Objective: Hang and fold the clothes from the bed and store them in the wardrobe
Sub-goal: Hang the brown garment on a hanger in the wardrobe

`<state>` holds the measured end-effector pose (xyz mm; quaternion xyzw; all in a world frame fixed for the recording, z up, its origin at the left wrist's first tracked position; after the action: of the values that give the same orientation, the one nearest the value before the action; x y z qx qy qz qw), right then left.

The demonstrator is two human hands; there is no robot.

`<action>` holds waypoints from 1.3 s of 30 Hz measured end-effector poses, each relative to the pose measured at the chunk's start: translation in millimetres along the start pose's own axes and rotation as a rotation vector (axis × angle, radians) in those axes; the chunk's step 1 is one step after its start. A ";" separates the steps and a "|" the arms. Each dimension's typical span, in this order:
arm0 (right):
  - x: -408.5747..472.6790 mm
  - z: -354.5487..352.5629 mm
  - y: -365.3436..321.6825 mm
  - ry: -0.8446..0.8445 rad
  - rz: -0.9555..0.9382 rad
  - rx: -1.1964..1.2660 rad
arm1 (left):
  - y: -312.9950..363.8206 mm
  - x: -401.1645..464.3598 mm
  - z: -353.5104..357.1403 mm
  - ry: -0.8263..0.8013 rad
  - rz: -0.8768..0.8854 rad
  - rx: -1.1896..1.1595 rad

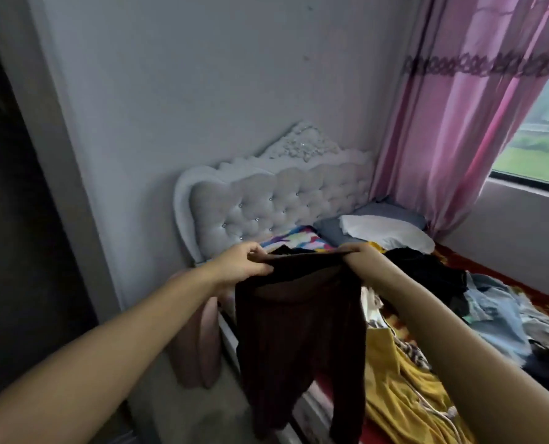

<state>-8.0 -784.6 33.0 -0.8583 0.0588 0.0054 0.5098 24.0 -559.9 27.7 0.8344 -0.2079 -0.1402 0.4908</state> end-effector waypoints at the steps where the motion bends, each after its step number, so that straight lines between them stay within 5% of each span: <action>1: 3.6 13.6 -19.6 -0.015 -0.054 0.019 | -6.1 -14.2 -13.2 0.012 -0.009 0.039; 7: -3.4 126.7 -128.2 -0.248 -0.319 -0.236 | -46.2 -85.6 -106.2 0.188 -0.228 0.391; 10: -9.4 189.7 -166.2 -0.324 -0.399 -0.418 | -82.8 -123.8 -155.7 0.199 -0.355 0.186; 15: -16.4 298.9 -232.6 -0.346 -0.512 -0.565 | -147.6 -202.8 -263.5 0.496 -0.415 -0.326; 22: -9.7 454.2 -257.4 -0.612 -0.439 -1.039 | -198.9 -299.9 -402.9 0.774 -0.351 -0.580; 32: 10.8 559.9 -344.8 -0.917 -0.328 -0.857 | -200.3 -312.6 -513.0 0.805 -0.268 -0.336; 36: 38.3 562.7 -411.4 -0.820 -0.386 -0.720 | -193.3 -301.5 -558.4 0.829 -0.258 -0.226; 39: 77.3 531.6 -504.0 -0.376 -0.667 -0.619 | -200.1 -291.0 -590.6 0.853 -0.246 -0.179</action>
<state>149.2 -87.9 213.1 -0.9256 -0.3166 0.0139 0.2067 70.1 116.8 143.7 0.7903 0.1267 0.1412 0.5826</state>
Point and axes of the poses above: each hand's wrist, its own x-axis towards the middle knuckle, its own z-axis out of the palm, y = z × x, the point moved 9 cm from there along x, towards the middle knuckle, and after that the axes turned 6 degrees about -y, right-handed, at the moved point
